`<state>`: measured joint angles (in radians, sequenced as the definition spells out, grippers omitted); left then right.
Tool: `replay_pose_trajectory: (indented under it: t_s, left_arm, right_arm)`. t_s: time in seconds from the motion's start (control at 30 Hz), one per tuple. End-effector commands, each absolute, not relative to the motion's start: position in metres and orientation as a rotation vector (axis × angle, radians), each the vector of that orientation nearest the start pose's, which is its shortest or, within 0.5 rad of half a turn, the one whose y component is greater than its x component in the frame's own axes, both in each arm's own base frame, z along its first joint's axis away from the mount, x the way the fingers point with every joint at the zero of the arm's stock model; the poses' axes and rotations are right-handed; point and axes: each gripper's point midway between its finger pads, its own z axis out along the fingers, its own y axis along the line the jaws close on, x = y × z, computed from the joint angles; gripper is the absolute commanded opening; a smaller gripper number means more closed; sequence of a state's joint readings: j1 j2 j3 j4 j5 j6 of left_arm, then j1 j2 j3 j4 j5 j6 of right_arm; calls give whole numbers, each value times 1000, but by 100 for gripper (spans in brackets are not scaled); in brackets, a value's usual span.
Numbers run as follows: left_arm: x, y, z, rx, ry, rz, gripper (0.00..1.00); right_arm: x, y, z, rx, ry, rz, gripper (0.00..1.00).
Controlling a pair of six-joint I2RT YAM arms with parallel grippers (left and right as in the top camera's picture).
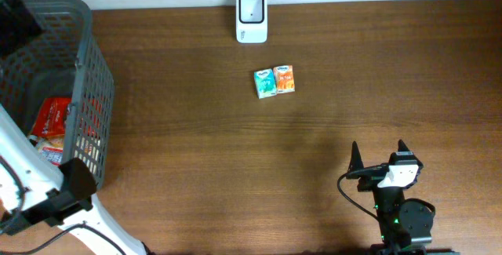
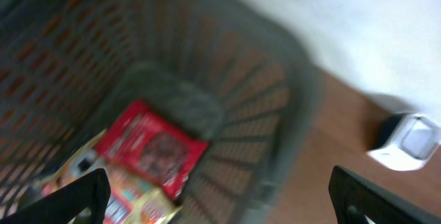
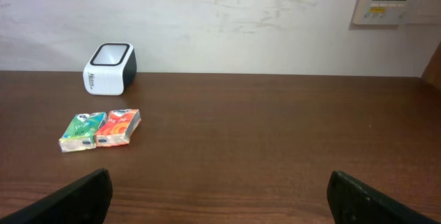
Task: Scan the item barcode
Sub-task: 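Grasp the red HACKS candy bag in the basket with the left gripper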
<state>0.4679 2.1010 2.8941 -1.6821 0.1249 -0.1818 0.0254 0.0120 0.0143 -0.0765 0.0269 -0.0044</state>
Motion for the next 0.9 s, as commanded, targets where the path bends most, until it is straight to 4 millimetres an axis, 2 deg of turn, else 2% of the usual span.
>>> replay_pose_trajectory:
  t_s: [0.0,0.03,0.13,0.3,0.37,0.43,0.47,0.5,0.67,0.7,0.73,0.77,0.83,0.87]
  left_arm:
    - [384,203,297,-965,2531,36,99]
    - [378,210,275,-1014,2591,70,99]
    - [379,226,212,-1139,2662,63,98]
    - [369,240,133,-1361,2665,34,85]
    - [364,239,107,-1415,2670,27,84]
    - [364,233,90,-1415,2684,-4,84]
    - [365,229,73,-1409,2690,-17,84]
    - [365,227,64,-1406,2692,-33,80]
    - [357,218,23,-1461,2684,-54,77]
    - [358,219,16,-1455,2676,-52,66]
    - [358,219,14,-1452,2671,-51,40]
    - [359,220,14,-1450,2668,-50,22]
    - [361,221,16,-1446,2661,-51,11]
    - [364,221,19,-1441,2655,-58,0]
  right_arm:
    - [246,-2,155,4,1650,-25,98]
    - [246,-2,155,4,1650,-25,98]
    - [246,-2,155,4,1650,-25,98]
    - [246,-2,155,4,1650,-25,98]
    - [246,-2,156,4,1650,-25,98]
    - [246,-2,155,4,1650,-25,98]
    - [246,-2,155,4,1650,-25,98]
    - [246,-2,155,4,1650,-25,98]
    - [246,-2,155,4,1650,-25,98]
    - [246,-2,155,4,1650,-25,98]
    - [246,-2,155,4,1650,-25,98]
    - [246,-2,155,4,1650,-25,99]
    - [246,-2,155,4,1650,-25,98]
    - [246,-2,155,4,1650,-25,98]
